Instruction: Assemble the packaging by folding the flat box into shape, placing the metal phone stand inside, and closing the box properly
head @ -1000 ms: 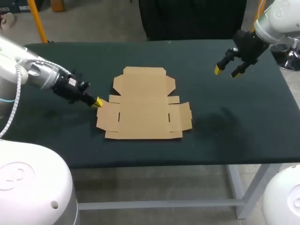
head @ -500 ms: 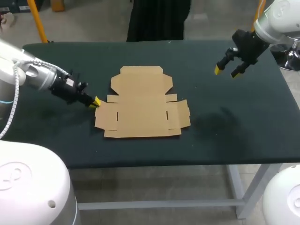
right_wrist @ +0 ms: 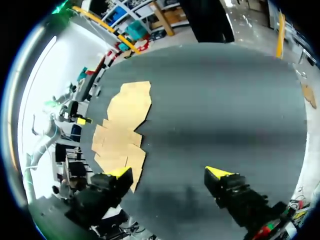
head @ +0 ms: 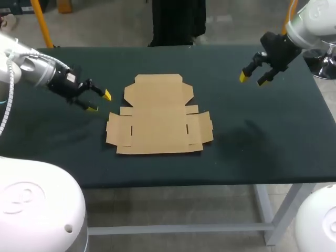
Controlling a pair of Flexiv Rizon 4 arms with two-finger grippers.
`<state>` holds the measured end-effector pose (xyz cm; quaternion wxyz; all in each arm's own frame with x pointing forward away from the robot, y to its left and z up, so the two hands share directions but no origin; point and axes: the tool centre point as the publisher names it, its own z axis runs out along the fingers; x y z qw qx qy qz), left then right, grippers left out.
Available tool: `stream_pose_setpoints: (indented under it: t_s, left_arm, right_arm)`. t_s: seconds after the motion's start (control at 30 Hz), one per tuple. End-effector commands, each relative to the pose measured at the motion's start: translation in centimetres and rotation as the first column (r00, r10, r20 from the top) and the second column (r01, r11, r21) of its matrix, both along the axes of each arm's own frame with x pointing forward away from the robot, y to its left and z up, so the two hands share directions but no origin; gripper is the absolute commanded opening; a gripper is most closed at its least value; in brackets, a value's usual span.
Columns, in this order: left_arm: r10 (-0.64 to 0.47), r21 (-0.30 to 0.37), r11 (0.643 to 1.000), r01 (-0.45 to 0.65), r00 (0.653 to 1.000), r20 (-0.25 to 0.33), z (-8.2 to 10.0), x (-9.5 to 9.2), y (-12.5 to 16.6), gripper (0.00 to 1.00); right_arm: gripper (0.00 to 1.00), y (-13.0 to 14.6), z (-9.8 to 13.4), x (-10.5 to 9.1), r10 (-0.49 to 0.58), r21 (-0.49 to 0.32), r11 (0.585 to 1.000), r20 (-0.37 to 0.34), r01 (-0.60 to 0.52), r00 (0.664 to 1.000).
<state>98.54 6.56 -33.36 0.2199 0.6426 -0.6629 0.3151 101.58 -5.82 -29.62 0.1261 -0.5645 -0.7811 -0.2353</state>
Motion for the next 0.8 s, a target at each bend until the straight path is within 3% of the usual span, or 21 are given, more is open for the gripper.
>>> stream_pose_setpoints:
  t_s: [0.03,0.23,0.5,0.53,0.6,0.67,0.73,0.8]
  left_arm:
    - [0.008,0.057,0.998,-0.009,1.000,0.011,2.2,-0.2,0.4,1.00]
    - [-0.018,0.099,0.995,0.016,0.999,0.026,3.8,0.9,0.1,1.00]
    - [-0.044,0.096,0.995,0.037,0.997,0.069,3.9,1.1,0.0,1.00]
    - [-0.039,0.095,0.995,0.032,0.997,0.073,3.9,1.1,0.0,0.84]
    - [-0.038,0.094,0.995,0.031,0.996,0.076,3.9,1.1,0.0,0.02]
    - [-0.036,0.096,0.995,0.029,0.996,0.078,3.8,1.1,0.0,0.00]
    - [-0.034,0.097,0.995,0.026,0.996,0.083,3.6,1.1,0.0,0.00]
    - [-0.036,0.091,0.995,0.028,0.996,0.087,3.4,1.0,0.0,0.00]
  right_arm:
    - [1.00,0.0,0.0,-0.6,-0.004,0.007,1.000,0.020,0.004,1.000]
    - [1.00,0.7,-0.4,-0.5,-0.017,0.011,1.000,0.027,0.017,0.999]
    - [1.00,1.6,-0.9,-1.3,-0.061,0.049,0.997,0.079,0.057,0.995]
    - [1.00,1.6,-0.9,-1.3,-0.060,0.058,0.997,0.083,0.056,0.995]
    - [1.00,1.7,-1.2,-1.2,-0.066,0.069,0.996,0.083,0.060,0.994]
    - [0.57,1.8,-1.4,-1.1,-0.072,0.083,0.994,0.080,0.065,0.994]
    - [0.00,2.1,-1.7,-1.0,-0.074,0.092,0.994,0.084,0.066,0.994]
    - [0.00,2.3,-1.9,-1.0,-0.075,0.101,0.993,0.094,0.066,0.993]
